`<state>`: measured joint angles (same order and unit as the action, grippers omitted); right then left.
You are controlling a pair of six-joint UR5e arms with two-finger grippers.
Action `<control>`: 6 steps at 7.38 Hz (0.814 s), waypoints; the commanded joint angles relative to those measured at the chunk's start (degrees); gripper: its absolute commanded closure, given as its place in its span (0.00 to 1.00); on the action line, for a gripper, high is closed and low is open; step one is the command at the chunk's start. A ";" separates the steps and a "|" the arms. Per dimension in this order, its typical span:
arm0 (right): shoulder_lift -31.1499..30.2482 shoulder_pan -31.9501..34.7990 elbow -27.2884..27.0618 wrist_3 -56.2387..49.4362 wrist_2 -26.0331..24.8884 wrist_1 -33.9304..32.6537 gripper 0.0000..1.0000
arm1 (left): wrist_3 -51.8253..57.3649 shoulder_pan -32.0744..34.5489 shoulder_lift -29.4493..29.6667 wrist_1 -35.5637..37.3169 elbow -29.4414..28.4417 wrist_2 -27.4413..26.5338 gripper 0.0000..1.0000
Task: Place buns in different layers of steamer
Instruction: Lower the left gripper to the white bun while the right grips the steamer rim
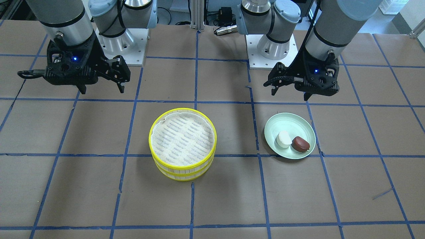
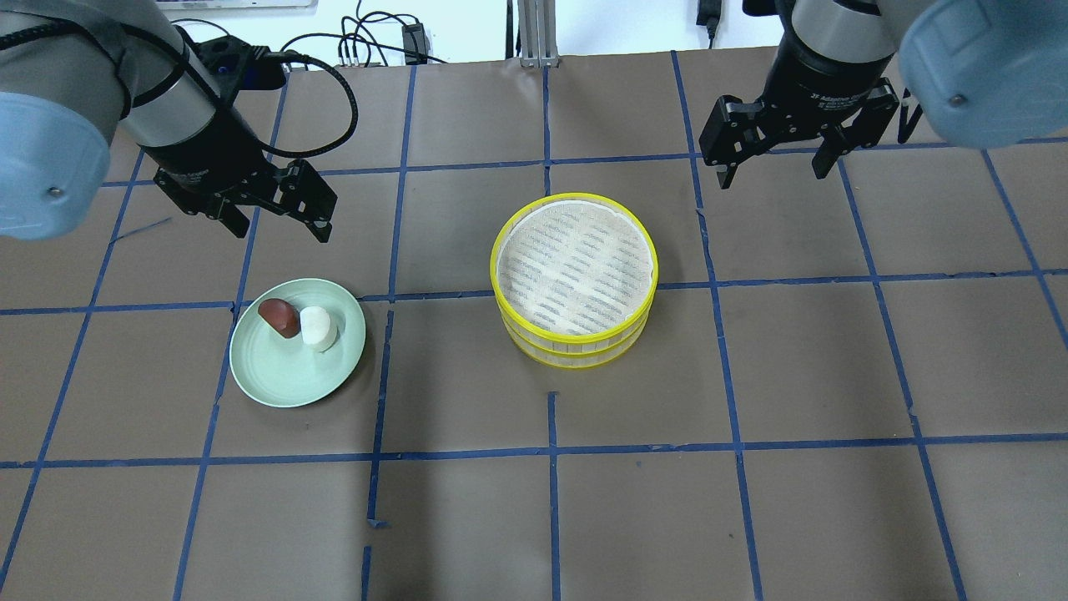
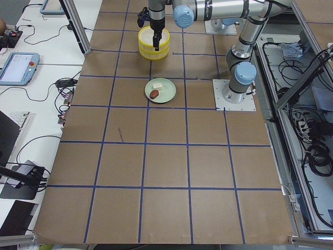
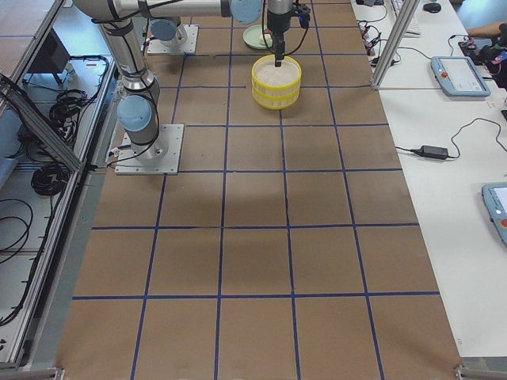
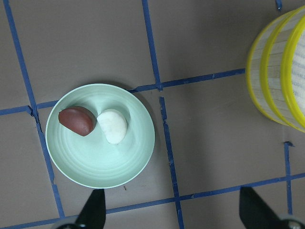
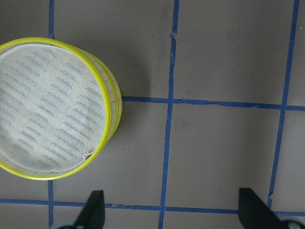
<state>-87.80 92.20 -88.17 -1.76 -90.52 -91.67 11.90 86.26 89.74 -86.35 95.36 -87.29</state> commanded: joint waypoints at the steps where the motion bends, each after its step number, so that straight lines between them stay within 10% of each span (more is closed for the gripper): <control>1: 0.00 0.00 -0.07 0.00 0.00 0.00 0.00 | -0.04 -0.04 0.00 0.04 0.00 0.02 0.00; 6: 0.52 -0.44 -0.33 -1.85 0.17 -0.17 0.00 | 1.37 -0.56 1.13 0.12 0.35 -0.77 0.00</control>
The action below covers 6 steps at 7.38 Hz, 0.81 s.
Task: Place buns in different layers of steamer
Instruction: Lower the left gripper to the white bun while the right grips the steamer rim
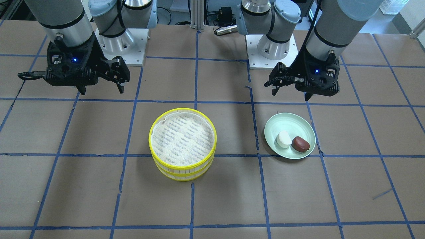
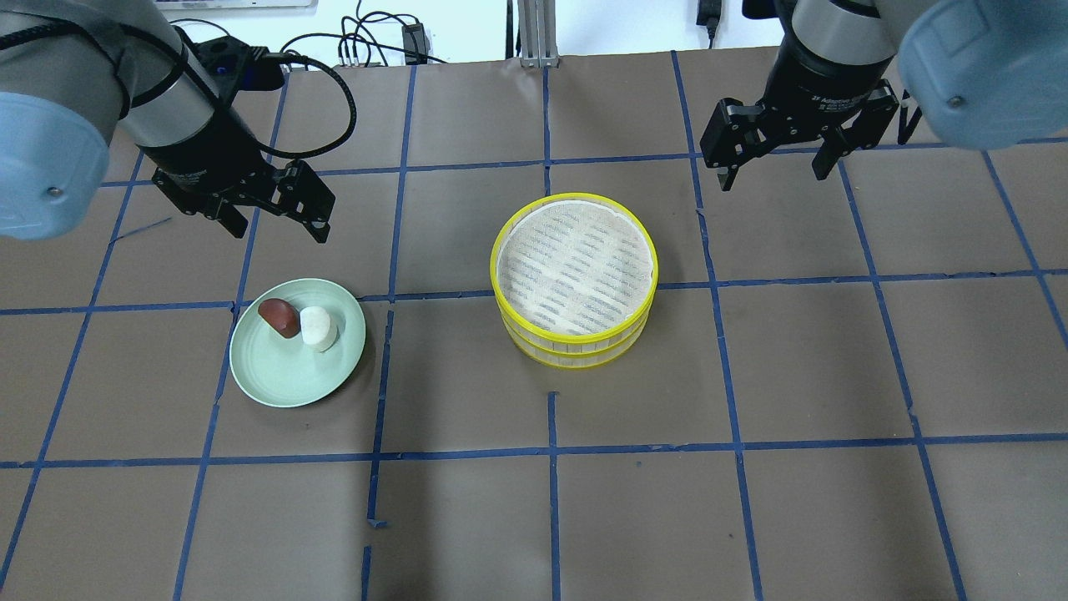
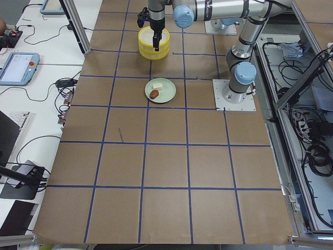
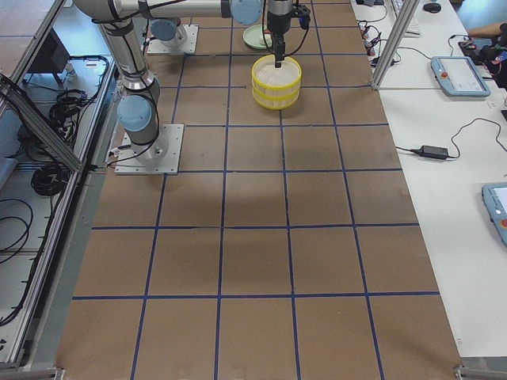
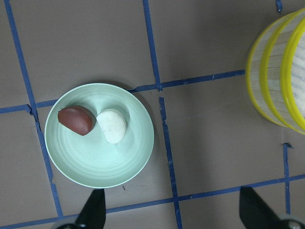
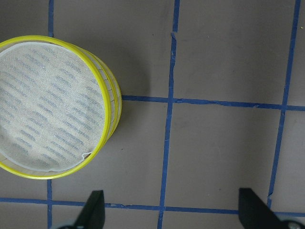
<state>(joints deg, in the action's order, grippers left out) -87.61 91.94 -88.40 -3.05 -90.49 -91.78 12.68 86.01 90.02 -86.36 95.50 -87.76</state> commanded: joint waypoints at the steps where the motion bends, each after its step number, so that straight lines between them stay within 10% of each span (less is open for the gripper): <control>1: 0.94 -0.09 -0.02 -0.03 0.05 -0.42 0.00 | 0.24 -0.40 1.55 1.01 2.39 -0.57 0.00; 6: 12.09 4.54 -0.54 7.17 0.13 -14.18 0.04 | -1.33 -5.22 7.43 11.46 11.10 -6.73 0.00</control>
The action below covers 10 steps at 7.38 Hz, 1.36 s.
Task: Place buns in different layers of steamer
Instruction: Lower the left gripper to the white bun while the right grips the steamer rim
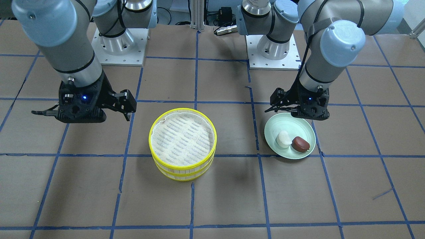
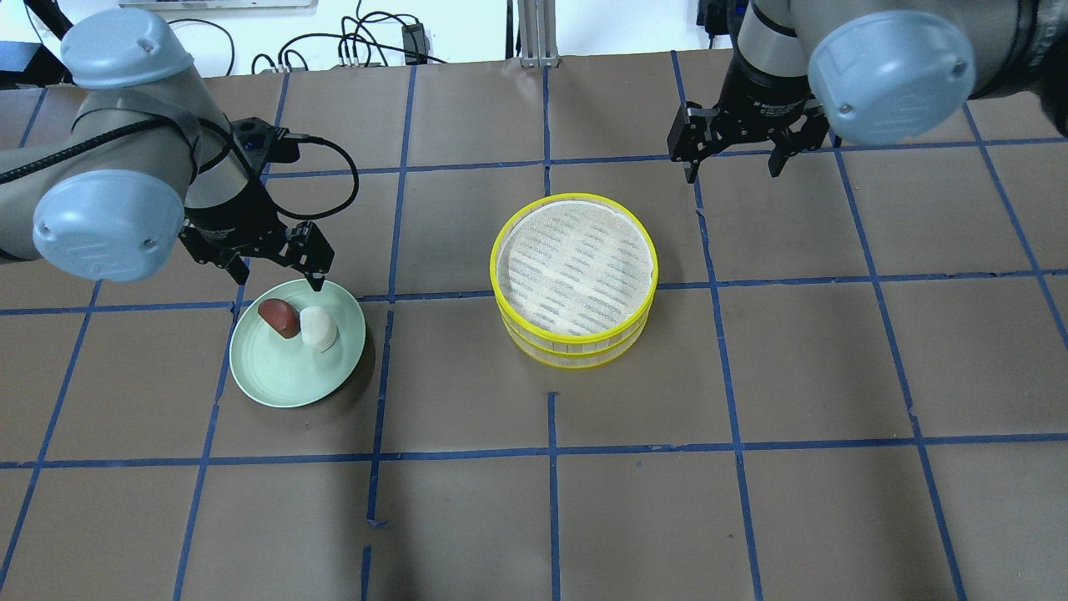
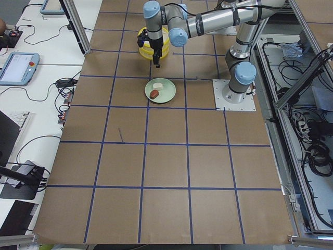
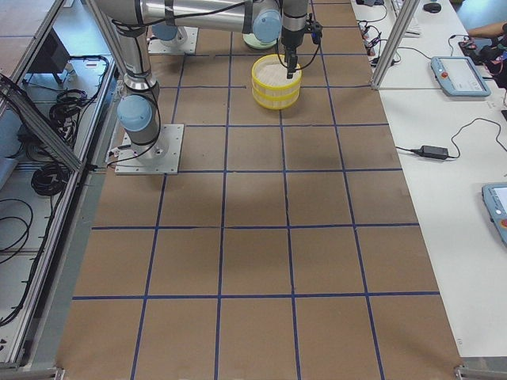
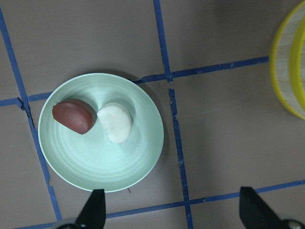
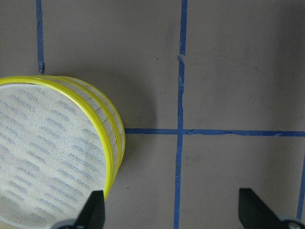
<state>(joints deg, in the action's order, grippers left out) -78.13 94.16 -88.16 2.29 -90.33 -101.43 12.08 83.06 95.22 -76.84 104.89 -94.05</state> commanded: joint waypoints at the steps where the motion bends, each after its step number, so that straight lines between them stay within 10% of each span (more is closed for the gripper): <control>1: 4.55 3.21 -2.61 2.28 1.63 -6.65 0.07 | -4.83 -2.29 6.08 5.35 1.80 2.26 0.00; 7: 6.24 5.51 -10.45 8.35 2.70 -13.34 0.14 | -11.55 -2.29 12.00 12.15 4.79 3.52 0.02; 10: 6.59 5.51 -10.54 8.26 2.44 -13.62 0.50 | -11.38 -2.29 13.06 12.33 4.79 3.17 0.42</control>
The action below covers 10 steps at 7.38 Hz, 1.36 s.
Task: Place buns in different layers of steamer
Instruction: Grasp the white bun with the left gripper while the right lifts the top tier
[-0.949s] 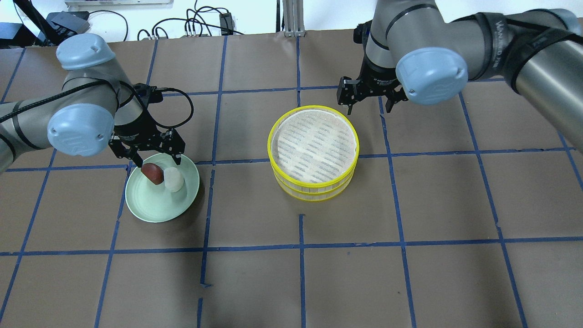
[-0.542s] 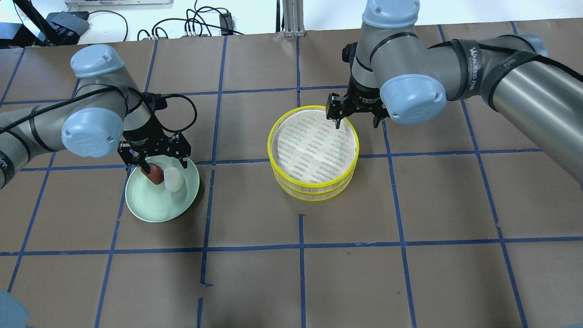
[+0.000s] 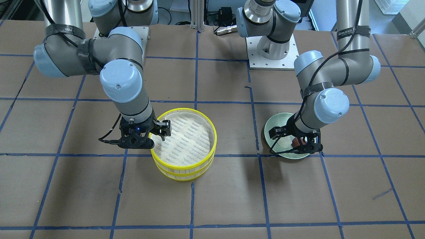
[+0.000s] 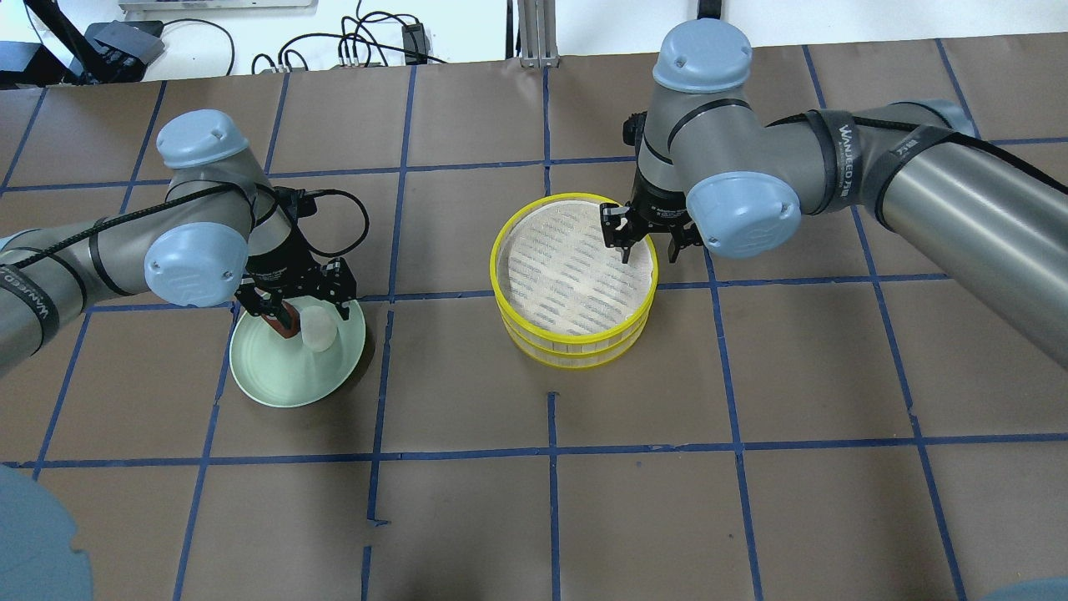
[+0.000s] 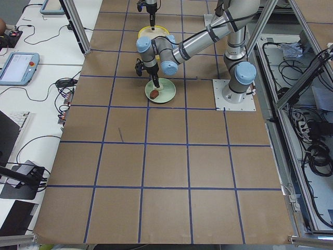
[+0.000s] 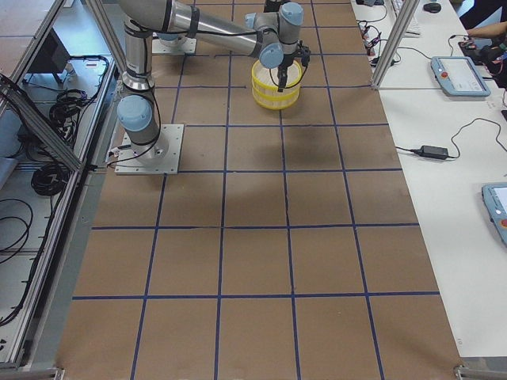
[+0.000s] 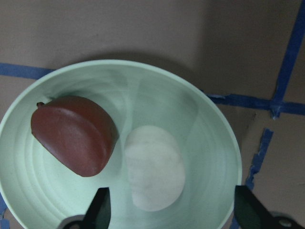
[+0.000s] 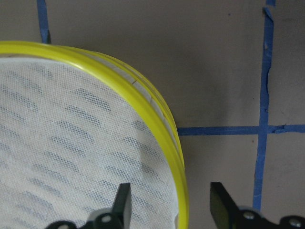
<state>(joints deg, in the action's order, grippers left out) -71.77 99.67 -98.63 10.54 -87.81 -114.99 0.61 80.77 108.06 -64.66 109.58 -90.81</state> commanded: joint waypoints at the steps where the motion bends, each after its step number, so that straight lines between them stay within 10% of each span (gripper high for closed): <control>1: 0.31 0.00 -0.07 -0.08 0.18 -0.06 0.51 | 0.10 0.00 0.57 0.14 0.11 -0.16 0.46; 3: 0.23 0.00 -0.07 -0.61 -0.34 -0.06 0.80 | 0.36 0.00 1.10 0.14 0.11 -0.16 0.56; 5: -0.21 -0.09 0.19 -1.05 -0.78 -0.06 0.95 | 0.62 -0.09 1.01 0.14 0.02 -0.33 0.88; 10: -4.05 -1.05 1.16 -2.10 -1.66 2.74 0.95 | -0.86 0.00 -2.31 -0.90 -0.86 -0.60 0.98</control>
<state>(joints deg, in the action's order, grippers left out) -73.47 99.24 -98.01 9.25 -89.08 -113.83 0.39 80.77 107.22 -65.02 108.81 -91.27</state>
